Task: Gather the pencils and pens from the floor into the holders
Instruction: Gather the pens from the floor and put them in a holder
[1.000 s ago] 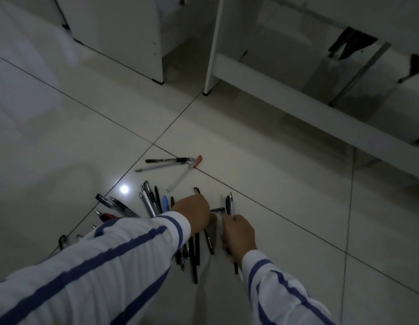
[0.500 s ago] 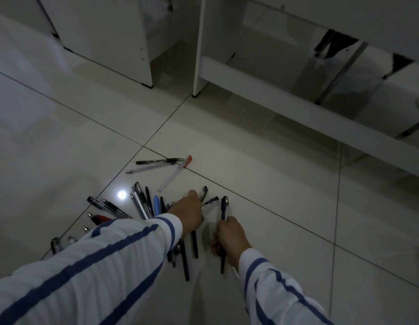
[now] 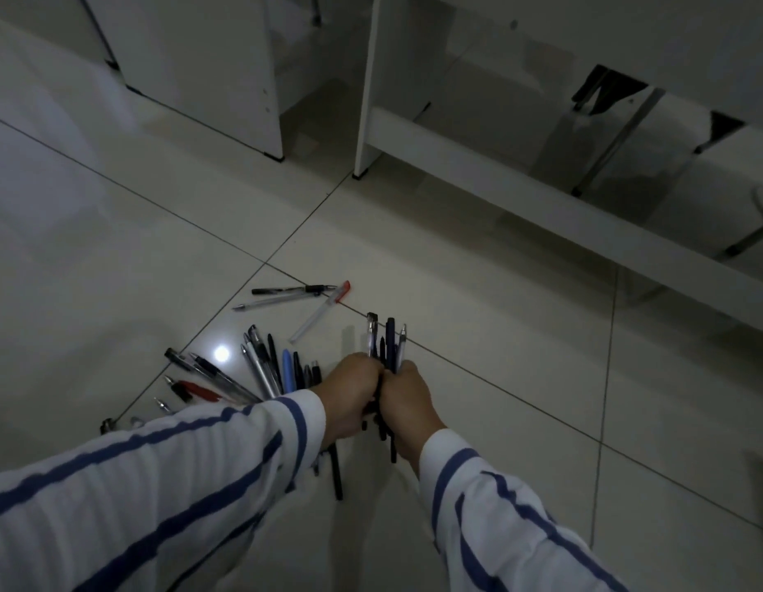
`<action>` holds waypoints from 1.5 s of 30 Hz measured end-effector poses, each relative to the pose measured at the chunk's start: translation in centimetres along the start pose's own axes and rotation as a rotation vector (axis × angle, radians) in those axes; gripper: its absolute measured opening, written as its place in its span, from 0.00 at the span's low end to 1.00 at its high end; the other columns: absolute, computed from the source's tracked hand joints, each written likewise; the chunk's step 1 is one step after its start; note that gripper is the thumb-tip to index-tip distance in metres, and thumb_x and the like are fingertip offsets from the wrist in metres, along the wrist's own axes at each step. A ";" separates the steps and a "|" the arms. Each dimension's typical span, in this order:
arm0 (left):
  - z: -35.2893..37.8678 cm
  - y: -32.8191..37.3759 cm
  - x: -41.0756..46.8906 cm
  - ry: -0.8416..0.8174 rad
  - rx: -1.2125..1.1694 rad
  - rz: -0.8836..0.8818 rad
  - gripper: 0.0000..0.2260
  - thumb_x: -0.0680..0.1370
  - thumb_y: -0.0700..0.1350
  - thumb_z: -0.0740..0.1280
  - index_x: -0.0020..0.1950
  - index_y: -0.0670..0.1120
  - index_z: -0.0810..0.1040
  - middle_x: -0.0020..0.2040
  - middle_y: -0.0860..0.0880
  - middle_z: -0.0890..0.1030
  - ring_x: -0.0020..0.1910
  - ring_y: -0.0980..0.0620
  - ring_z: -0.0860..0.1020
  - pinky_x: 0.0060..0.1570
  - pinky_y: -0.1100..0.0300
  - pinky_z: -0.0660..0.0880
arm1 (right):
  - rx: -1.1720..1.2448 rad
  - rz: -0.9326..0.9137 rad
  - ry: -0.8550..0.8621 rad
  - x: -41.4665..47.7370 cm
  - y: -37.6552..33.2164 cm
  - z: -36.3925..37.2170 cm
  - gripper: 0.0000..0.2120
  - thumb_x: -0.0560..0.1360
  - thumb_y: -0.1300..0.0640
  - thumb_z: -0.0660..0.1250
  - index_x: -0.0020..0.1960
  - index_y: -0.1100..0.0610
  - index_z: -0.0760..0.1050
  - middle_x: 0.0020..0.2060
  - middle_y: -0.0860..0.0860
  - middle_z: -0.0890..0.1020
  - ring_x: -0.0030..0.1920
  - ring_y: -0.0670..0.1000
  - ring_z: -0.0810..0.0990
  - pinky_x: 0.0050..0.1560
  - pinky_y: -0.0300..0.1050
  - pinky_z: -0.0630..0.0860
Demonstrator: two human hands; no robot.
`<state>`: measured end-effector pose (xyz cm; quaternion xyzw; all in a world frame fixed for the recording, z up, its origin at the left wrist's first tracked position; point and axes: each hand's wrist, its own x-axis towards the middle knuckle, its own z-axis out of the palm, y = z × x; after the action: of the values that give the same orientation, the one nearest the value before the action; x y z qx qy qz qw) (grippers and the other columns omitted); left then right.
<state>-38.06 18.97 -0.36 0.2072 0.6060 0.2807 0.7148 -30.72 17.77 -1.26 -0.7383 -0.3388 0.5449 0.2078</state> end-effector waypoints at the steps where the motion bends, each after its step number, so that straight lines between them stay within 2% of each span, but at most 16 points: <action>1: 0.0 0.2 -0.2 0.008 -0.050 -0.025 0.11 0.78 0.34 0.55 0.57 0.36 0.73 0.36 0.43 0.76 0.35 0.47 0.74 0.32 0.59 0.69 | 0.005 -0.009 0.003 0.0 -0.2 0.1 0.15 0.79 0.60 0.53 0.65 0.59 0.66 0.58 0.58 0.77 0.56 0.57 0.78 0.60 0.55 0.75; 4: 0.0 1.0 -0.7 -0.001 -0.192 -0.052 0.13 0.81 0.40 0.55 0.58 0.36 0.76 0.45 0.40 0.80 0.42 0.45 0.77 0.40 0.56 0.74 | 0.061 -0.037 0.011 0.0 -1.2 0.7 0.14 0.80 0.57 0.53 0.63 0.58 0.68 0.58 0.59 0.77 0.57 0.58 0.77 0.61 0.56 0.74; 7: -0.5 1.9 -1.0 -0.019 -0.273 -0.062 0.15 0.82 0.44 0.55 0.61 0.37 0.76 0.59 0.38 0.78 0.55 0.42 0.78 0.56 0.52 0.74 | 0.097 -0.066 0.023 -0.1 -1.8 1.6 0.12 0.78 0.50 0.52 0.58 0.49 0.69 0.58 0.57 0.77 0.59 0.59 0.75 0.63 0.58 0.72; 10: -1.1 2.2 -1.2 -0.067 -0.288 -0.064 0.17 0.82 0.45 0.55 0.66 0.38 0.72 0.63 0.38 0.76 0.64 0.41 0.74 0.68 0.48 0.68 | 0.022 -0.062 0.049 0.0 -1.8 2.3 0.20 0.73 0.41 0.50 0.62 0.43 0.68 0.62 0.53 0.75 0.62 0.59 0.73 0.66 0.59 0.69; 15: -3.0 1.6 -1.8 -0.166 -0.203 -0.103 0.20 0.83 0.51 0.54 0.70 0.41 0.69 0.64 0.43 0.76 0.68 0.44 0.70 0.66 0.51 0.66 | -0.110 -0.055 -0.081 0.7 -0.9 3.7 0.32 0.72 0.32 0.44 0.73 0.39 0.57 0.77 0.44 0.54 0.76 0.54 0.56 0.74 0.61 0.54; 18: -5.3 0.8 -1.6 -0.213 -0.151 -0.111 0.19 0.82 0.52 0.56 0.69 0.43 0.70 0.65 0.43 0.76 0.64 0.46 0.74 0.61 0.53 0.71 | -0.101 -0.079 -0.139 3.0 1.5 5.1 0.39 0.64 0.23 0.45 0.70 0.38 0.61 0.76 0.45 0.59 0.75 0.53 0.60 0.73 0.60 0.57; 20: -6.8 0.5 -1.5 -0.239 -0.150 -0.091 0.18 0.82 0.50 0.58 0.68 0.43 0.71 0.64 0.42 0.76 0.64 0.45 0.74 0.64 0.52 0.70 | -0.098 -0.081 -0.183 5.1 3.2 6.2 0.42 0.61 0.19 0.47 0.69 0.38 0.62 0.75 0.47 0.62 0.74 0.55 0.62 0.73 0.60 0.58; 22: -8.1 0.4 -1.7 -0.284 -0.151 -0.045 0.15 0.81 0.47 0.60 0.65 0.43 0.73 0.62 0.42 0.78 0.62 0.45 0.76 0.65 0.50 0.71 | -0.034 -0.025 -0.219 2.4 0.9 5.9 0.38 0.67 0.24 0.48 0.71 0.43 0.64 0.72 0.50 0.67 0.69 0.55 0.69 0.68 0.57 0.67; 24: -9.4 0.2 -1.6 -0.319 -0.133 -0.003 0.13 0.80 0.41 0.61 0.64 0.45 0.74 0.57 0.43 0.80 0.57 0.46 0.78 0.59 0.52 0.74 | 0.069 0.010 -0.253 0.2 -1.3 5.3 0.27 0.78 0.37 0.50 0.67 0.52 0.70 0.62 0.53 0.76 0.54 0.49 0.79 0.49 0.42 0.77; 27: -10.9 -0.2 -1.3 -0.328 -0.111 0.017 0.15 0.78 0.36 0.63 0.64 0.45 0.74 0.51 0.42 0.79 0.47 0.48 0.78 0.47 0.56 0.76 | 0.039 -0.037 -0.341 0.1 -2.0 4.7 0.16 0.83 0.49 0.51 0.56 0.51 0.76 0.45 0.48 0.81 0.40 0.42 0.78 0.31 0.31 0.74; 29: -11.4 -0.1 -1.4 -0.287 -0.082 0.019 0.12 0.78 0.33 0.60 0.59 0.44 0.75 0.42 0.46 0.78 0.38 0.51 0.75 0.36 0.60 0.76 | -0.088 -0.072 -0.282 0.3 -2.4 5.1 0.15 0.81 0.50 0.54 0.52 0.53 0.78 0.42 0.49 0.82 0.38 0.45 0.80 0.33 0.35 0.75; 31: -11.7 0.1 -1.5 -0.206 -0.056 0.024 0.10 0.79 0.32 0.59 0.52 0.45 0.74 0.38 0.47 0.76 0.34 0.53 0.74 0.30 0.62 0.75 | -0.365 -0.103 -0.140 0.4 -2.2 5.3 0.15 0.78 0.51 0.58 0.51 0.60 0.78 0.46 0.55 0.82 0.44 0.52 0.81 0.40 0.41 0.73; 35: -12.9 0.2 -0.9 -0.060 -0.003 0.048 0.07 0.79 0.32 0.60 0.52 0.42 0.72 0.39 0.45 0.75 0.36 0.50 0.73 0.37 0.57 0.74 | -0.713 -0.064 -0.105 -0.4 -0.1 6.0 0.26 0.73 0.43 0.65 0.62 0.61 0.68 0.59 0.57 0.75 0.57 0.57 0.77 0.48 0.44 0.72; 37: -13.3 0.1 -0.6 0.014 0.030 0.049 0.06 0.79 0.32 0.60 0.50 0.42 0.72 0.39 0.44 0.75 0.36 0.49 0.73 0.37 0.56 0.73 | -0.768 -0.082 -0.101 -0.6 0.6 6.9 0.28 0.73 0.43 0.67 0.64 0.60 0.65 0.61 0.57 0.72 0.59 0.58 0.75 0.52 0.46 0.73; 40: -13.7 -0.2 -0.4 0.097 0.023 0.014 0.08 0.78 0.32 0.60 0.53 0.43 0.73 0.43 0.41 0.75 0.40 0.46 0.74 0.38 0.55 0.75 | -0.748 -0.084 -0.049 0.0 0.4 7.9 0.20 0.76 0.54 0.65 0.63 0.61 0.65 0.62 0.58 0.72 0.60 0.58 0.75 0.56 0.47 0.73; 45: -13.7 -0.8 0.4 0.130 0.016 0.001 0.10 0.77 0.32 0.59 0.57 0.41 0.71 0.42 0.41 0.75 0.40 0.46 0.74 0.36 0.54 0.74 | -0.740 -0.076 -0.052 0.9 0.1 8.5 0.13 0.77 0.62 0.60 0.60 0.64 0.68 0.61 0.59 0.75 0.58 0.58 0.76 0.55 0.45 0.73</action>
<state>-51.37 18.04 -3.67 0.1947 0.6534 0.2890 0.6720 -38.56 17.84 -4.60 -0.7362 -0.5453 0.3960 -0.0619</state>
